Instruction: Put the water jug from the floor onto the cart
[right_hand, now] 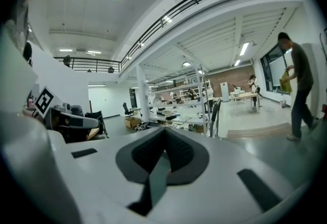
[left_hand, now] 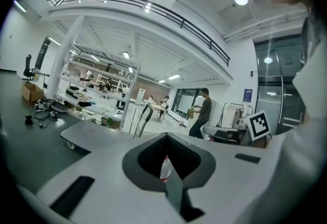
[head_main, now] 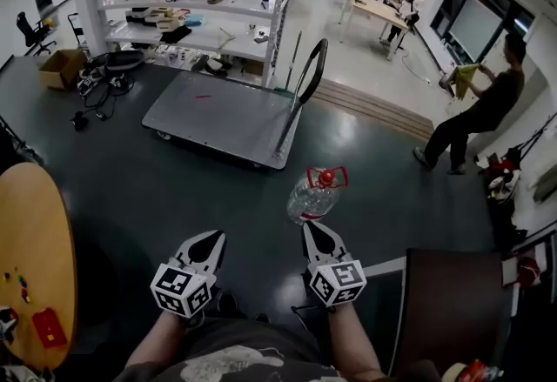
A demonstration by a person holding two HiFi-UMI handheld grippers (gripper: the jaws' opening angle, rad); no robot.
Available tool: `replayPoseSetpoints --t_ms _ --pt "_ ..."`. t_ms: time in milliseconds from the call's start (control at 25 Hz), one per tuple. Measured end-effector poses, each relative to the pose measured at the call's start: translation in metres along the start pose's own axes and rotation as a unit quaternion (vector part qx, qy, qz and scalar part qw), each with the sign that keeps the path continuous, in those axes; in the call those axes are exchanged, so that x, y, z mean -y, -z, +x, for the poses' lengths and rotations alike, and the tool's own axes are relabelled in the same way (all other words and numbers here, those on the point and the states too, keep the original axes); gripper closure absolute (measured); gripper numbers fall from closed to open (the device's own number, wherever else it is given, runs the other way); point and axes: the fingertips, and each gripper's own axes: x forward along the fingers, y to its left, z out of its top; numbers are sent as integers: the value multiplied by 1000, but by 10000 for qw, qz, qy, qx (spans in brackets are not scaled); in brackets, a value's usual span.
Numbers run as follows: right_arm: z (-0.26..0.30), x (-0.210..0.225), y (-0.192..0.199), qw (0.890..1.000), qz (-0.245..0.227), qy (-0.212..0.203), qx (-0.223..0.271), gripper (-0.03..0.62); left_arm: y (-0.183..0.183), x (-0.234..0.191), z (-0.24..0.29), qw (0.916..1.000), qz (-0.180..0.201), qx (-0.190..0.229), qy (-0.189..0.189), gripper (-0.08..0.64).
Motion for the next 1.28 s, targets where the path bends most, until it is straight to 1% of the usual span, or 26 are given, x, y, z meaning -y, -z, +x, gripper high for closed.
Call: replayPoseSetpoints --t_ms 160,280,440,560,760,880,1040,1160,1280 --pt "14 11 -5 9996 82 259 34 601 -8 -13 13 9998 64 -21 186 554" --pt "23 20 -4 9986 94 524 33 601 -9 -26 22 9996 33 -65 290 554" --pt "22 32 -2 9958 239 884 73 601 -8 -35 29 9986 19 -158 504 554" --pt "19 38 3 9936 225 1102 54 601 -5 -41 37 9978 -8 -233 616 554" --pt "19 55 14 9907 221 1343 -47 601 0 -43 56 9970 -59 -340 700 553" --pt "31 71 17 9897 292 1398 -49 601 0 -47 70 9970 -50 -362 678 554" --pt "58 95 23 9919 309 1223 -163 601 0 -60 92 9983 -124 -364 427 554" --pt "83 123 13 9933 311 1101 -162 601 -8 -65 120 9989 -181 -361 234 553" --pt "105 157 2 9936 380 1053 -144 601 -17 -62 156 9988 -138 -423 201 554"
